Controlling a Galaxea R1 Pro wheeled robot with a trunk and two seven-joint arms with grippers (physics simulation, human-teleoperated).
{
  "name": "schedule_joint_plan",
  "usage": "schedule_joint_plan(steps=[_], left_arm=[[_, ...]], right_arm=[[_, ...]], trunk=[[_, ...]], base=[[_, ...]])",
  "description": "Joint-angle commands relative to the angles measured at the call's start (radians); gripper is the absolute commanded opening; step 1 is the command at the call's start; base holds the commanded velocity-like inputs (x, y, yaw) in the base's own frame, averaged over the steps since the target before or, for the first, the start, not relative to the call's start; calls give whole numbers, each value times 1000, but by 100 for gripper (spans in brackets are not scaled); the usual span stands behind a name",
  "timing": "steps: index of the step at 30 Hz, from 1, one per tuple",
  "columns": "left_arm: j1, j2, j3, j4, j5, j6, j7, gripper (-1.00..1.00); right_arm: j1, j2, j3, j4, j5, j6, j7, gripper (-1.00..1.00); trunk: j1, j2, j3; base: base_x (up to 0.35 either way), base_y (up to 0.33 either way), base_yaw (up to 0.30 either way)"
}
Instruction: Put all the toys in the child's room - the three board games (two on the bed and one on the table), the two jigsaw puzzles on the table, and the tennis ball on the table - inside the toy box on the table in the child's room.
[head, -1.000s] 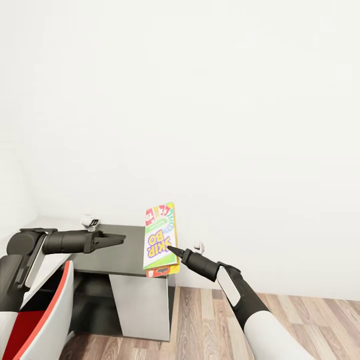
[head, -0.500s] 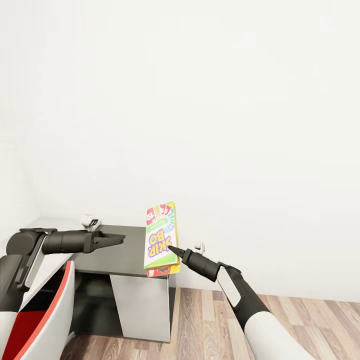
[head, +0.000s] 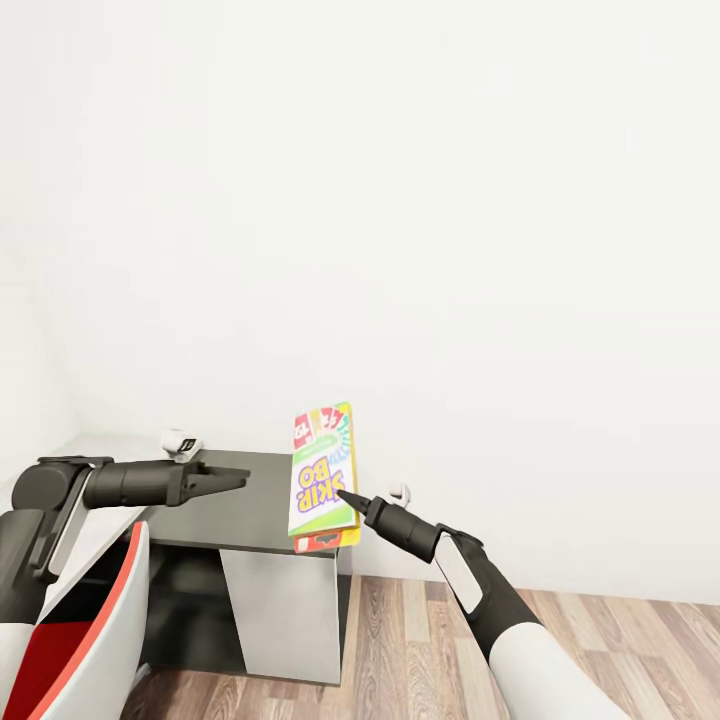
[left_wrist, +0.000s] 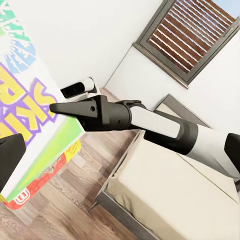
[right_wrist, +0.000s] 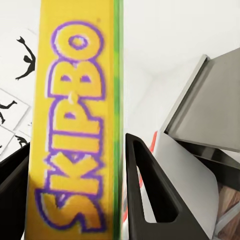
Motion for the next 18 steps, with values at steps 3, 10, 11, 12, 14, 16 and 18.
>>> schedule_joint_plan(steps=[3,10,11,12,14,16,18], left_arm=[[0,1,0,0,0,11,-4,100],[0,1,0,0,0,11,-4,100],[0,2,0,0,0,11,-4,100],[0,2,0,0,0,12,-4,100],[0,2,-1,0,0,12,-4,100],[0,2,-1,0,0,12,-4,100],[0,2,-1,0,0,12,-4,100]], right_arm=[[-2,0,1,0,-9,8,0,-100],[-3,0,-5,-1,-13,7,0,-100],[-3,0,-5,-1,-13,7,-1,-100],[-3,0,-5,-1,-14,7,-3,-100],[-3,0,-6,-1,-14,7,-7,-100],[-3,0,-6,-1,-14,7,-8,-100],[-3,0,-6,-1,-14,7,-9,-100]], trunk=[[0,-1,0],[0,-1,0],[0,-1,0],[0,-1,0],[0,-1,1],[0,-1,2],[0,-1,4]], base=[[0,0,0],[0,0,12],[0,0,145],[0,0,191],[0,0,238],[0,0,258],[0,0,266]])
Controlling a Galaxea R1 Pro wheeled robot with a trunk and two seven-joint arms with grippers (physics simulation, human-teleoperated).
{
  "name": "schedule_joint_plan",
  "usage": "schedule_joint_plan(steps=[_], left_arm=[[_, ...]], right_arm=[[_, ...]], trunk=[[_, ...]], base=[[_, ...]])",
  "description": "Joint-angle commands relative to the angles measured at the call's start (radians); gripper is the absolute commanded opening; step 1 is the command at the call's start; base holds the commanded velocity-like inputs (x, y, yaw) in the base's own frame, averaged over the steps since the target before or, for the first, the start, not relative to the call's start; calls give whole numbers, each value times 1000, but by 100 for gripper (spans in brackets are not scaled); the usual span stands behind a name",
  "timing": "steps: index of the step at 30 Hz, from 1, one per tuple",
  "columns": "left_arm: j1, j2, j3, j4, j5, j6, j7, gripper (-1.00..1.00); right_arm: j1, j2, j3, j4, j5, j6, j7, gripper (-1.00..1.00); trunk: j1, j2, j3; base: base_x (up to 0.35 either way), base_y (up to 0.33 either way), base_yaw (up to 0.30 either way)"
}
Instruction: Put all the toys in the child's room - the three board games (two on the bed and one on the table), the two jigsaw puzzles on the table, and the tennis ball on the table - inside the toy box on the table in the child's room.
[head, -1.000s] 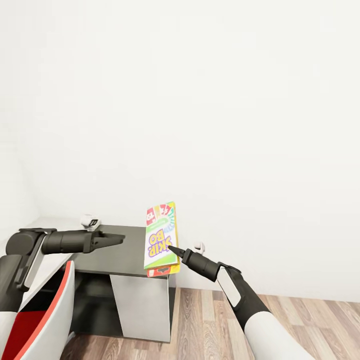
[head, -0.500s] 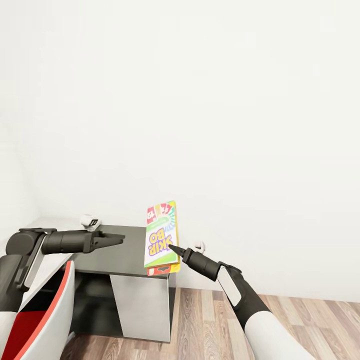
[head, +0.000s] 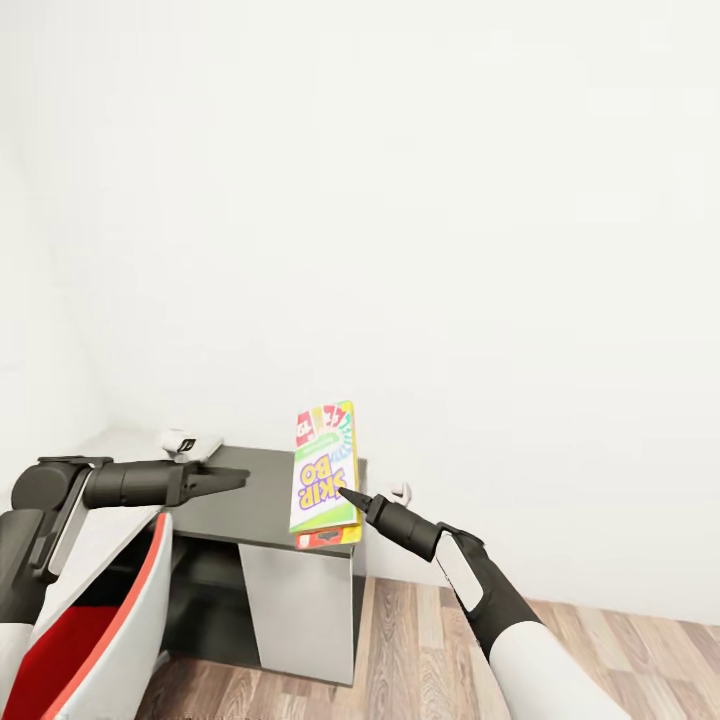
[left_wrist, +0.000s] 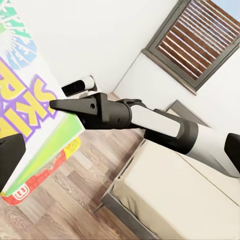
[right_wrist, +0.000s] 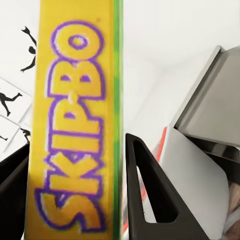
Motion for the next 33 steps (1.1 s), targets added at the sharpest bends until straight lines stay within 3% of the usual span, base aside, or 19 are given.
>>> schedule_joint_plan(steps=[1,7,18,33], left_arm=[[0,0,0,0,-1,10,-4,100],[0,0,0,0,-1,9,-4,100],[0,-1,0,0,-1,8,-4,100],[0,-1,0,0,-1,8,-4,100]], right_arm=[[0,0,1,0,-10,9,-1,-100],[0,0,1,0,-10,8,1,-100],[0,0,1,0,-10,7,1,-100],[0,0,1,0,-9,8,-2,-100]], trunk=[[0,-1,0],[0,-1,3],[0,-1,4],[0,-1,20]], base=[[0,0,269],[0,0,237],[0,0,36],[-30,0,214]])
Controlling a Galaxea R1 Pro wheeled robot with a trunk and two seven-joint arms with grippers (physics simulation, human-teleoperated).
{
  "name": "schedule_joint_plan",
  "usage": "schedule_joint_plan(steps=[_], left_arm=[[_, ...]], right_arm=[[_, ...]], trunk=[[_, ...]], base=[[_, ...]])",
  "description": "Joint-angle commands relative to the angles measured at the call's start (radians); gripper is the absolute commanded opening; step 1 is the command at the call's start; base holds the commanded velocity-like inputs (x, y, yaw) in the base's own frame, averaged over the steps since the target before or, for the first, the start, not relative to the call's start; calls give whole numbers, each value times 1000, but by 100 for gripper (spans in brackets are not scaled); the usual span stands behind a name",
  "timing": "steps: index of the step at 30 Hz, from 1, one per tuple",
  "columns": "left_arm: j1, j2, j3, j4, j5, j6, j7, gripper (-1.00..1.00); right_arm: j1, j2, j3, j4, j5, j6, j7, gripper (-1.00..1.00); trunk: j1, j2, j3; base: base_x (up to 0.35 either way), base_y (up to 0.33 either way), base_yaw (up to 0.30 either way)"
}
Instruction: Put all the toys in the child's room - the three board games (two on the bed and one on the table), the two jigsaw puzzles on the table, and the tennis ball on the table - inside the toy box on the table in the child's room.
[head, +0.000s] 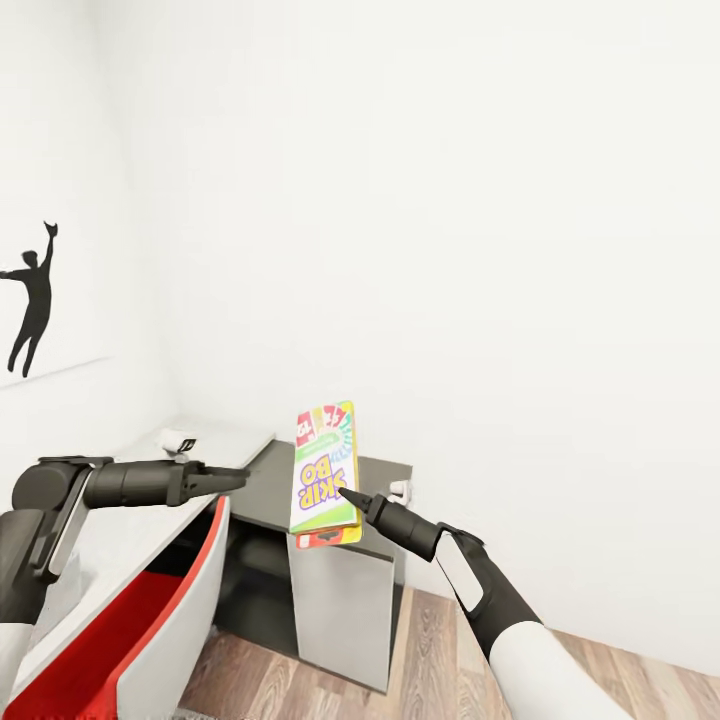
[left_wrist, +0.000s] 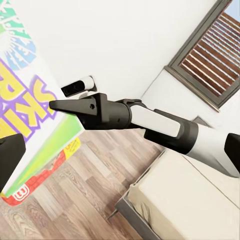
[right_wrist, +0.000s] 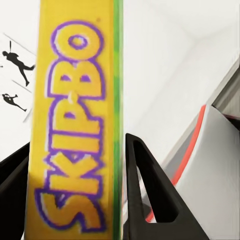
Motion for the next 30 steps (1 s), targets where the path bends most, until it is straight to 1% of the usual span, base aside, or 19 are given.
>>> schedule_joint_plan(steps=[1,11,16,19,30], left_arm=[[0,0,0,0,-1,11,-4,100],[0,-2,0,0,-1,11,-4,100],[0,-2,1,20,-1,10,-4,100],[0,-2,3,34,-1,9,-4,100],[0,1,2,38,-1,9,-4,100]], right_arm=[[0,0,1,0,-10,8,-1,-100],[0,0,1,0,-9,8,-2,-100],[0,1,1,0,-11,5,-3,-100],[0,1,2,0,-9,-13,-4,-100],[0,1,4,0,-5,-21,-4,-100]], trunk=[[0,-1,1],[0,-1,11],[0,-1,12],[0,-1,13],[0,-1,13]], base=[[-40,0,230],[-72,24,229],[-87,148,75],[-22,179,150],[-2,32,247]])
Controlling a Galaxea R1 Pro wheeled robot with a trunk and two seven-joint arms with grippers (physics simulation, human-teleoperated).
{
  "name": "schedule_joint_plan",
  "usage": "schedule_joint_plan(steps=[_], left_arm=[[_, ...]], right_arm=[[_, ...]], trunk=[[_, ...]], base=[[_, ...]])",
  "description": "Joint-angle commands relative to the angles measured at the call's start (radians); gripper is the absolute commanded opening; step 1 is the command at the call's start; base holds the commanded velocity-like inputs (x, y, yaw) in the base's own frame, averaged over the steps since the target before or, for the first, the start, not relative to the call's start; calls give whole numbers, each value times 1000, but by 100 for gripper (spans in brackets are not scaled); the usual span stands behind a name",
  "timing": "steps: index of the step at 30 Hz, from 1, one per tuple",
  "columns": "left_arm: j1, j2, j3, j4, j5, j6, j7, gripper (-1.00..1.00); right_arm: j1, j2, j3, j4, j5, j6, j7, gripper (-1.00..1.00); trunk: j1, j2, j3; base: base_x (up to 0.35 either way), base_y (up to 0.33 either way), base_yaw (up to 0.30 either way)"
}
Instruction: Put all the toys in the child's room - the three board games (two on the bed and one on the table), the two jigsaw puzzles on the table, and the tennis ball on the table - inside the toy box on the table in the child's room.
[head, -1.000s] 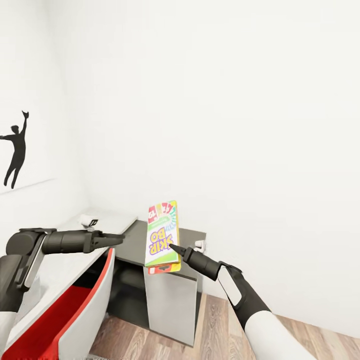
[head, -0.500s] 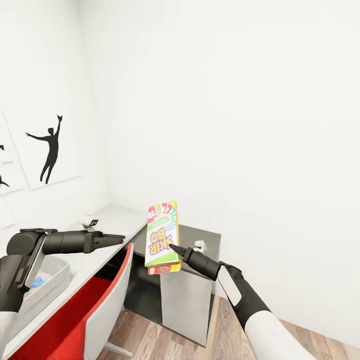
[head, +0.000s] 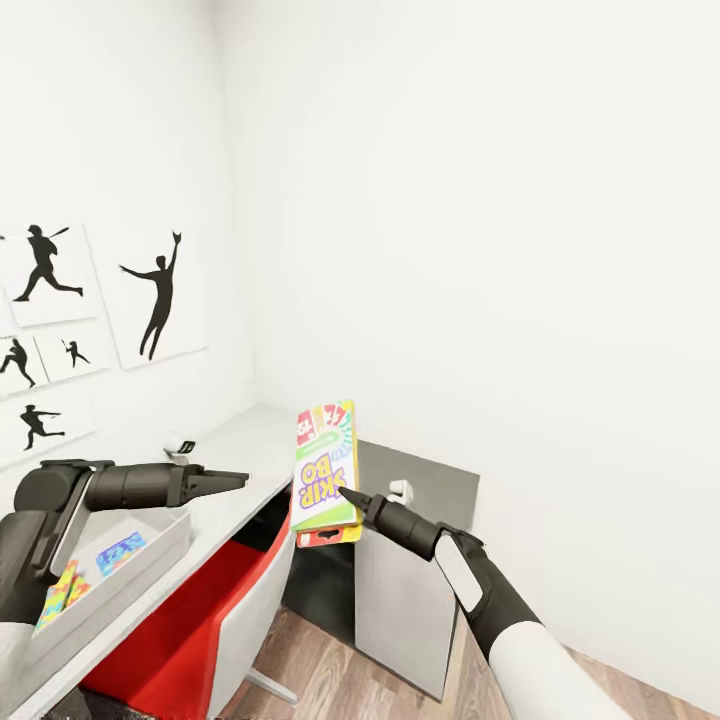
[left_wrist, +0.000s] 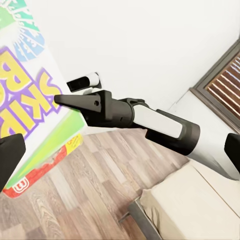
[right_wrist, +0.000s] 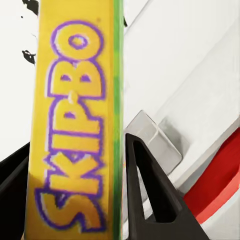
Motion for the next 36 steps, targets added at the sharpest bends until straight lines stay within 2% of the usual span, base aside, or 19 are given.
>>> schedule_joint_plan(steps=[1,24,36], left_arm=[[0,0,0,0,0,11,-4,100],[0,0,0,0,0,11,-4,100],[0,0,0,1,0,12,-4,100]], right_arm=[[0,0,1,0,-13,9,-1,-100],[0,0,3,0,-7,9,-1,-100],[0,0,3,0,-7,9,-1,-100]], trunk=[[0,-1,0],[0,-1,0],[0,-1,0]], base=[[0,1,256],[-5,1,256],[-109,108,255]])
